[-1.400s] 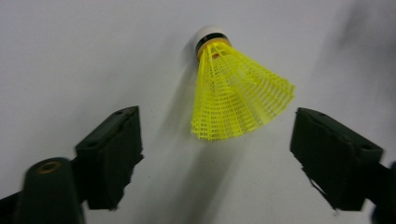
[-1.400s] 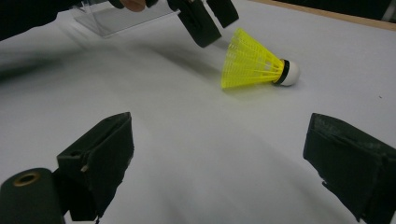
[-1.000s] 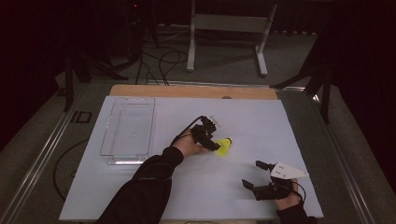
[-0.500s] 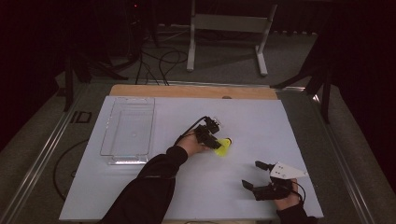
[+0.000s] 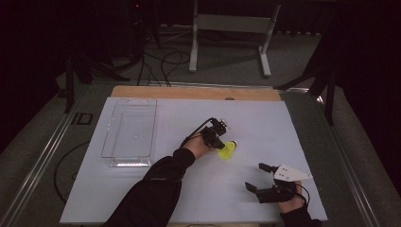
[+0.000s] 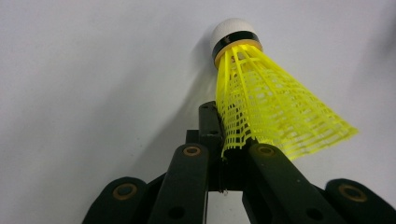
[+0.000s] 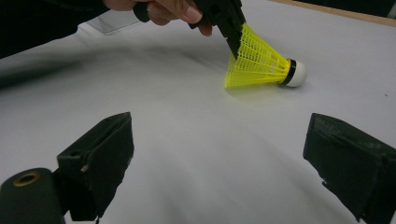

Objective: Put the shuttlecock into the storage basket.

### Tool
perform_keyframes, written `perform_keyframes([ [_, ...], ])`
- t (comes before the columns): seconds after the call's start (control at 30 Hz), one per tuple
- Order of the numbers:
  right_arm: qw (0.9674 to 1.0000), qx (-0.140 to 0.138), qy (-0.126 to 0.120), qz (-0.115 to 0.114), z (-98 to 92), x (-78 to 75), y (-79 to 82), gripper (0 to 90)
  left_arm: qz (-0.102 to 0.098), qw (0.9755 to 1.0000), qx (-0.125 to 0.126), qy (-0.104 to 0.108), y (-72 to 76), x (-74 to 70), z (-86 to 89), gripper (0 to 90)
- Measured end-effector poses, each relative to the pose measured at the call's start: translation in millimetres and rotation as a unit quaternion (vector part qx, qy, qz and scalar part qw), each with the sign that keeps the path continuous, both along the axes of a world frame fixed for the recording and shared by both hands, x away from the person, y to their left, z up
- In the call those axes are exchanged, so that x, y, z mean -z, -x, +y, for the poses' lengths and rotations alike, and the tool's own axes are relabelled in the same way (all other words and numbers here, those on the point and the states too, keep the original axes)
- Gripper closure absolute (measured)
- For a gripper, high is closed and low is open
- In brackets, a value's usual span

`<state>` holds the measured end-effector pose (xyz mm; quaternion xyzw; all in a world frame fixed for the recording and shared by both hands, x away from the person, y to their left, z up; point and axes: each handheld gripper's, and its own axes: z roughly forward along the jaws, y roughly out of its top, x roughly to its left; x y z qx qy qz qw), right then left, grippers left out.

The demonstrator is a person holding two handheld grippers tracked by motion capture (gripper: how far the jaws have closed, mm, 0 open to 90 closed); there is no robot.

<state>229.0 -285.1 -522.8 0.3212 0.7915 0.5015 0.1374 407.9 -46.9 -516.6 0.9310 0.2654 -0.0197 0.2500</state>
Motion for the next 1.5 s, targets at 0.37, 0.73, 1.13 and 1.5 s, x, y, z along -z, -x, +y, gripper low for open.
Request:
perform_keyframes([
  [0.37,1.0,0.002,0.0,-0.001,-0.3,-0.6,0.0,8.9,0.002,1.0,-0.001,0.003,6.0,-21.4,3.3,90.0],
  [0.73,1.0,0.003,0.0,0.0,0.1,-0.1,-0.3,8.9,-0.011,0.9999,0.008,0.005,12.5,-46.4,10.2,90.0],
  [1.13,0.9999,0.008,0.007,-0.005,0.6,0.7,-0.9,8.9,-0.022,0.9996,0.007,0.016,17.3,-71.8,22.5,90.0],
  [1.5,0.9998,0.015,0.003,-0.009,-0.2,0.1,-0.6,8.9,-0.033,0.9994,0.002,0.013,17.8,-88.9,34.7,90.0],
])
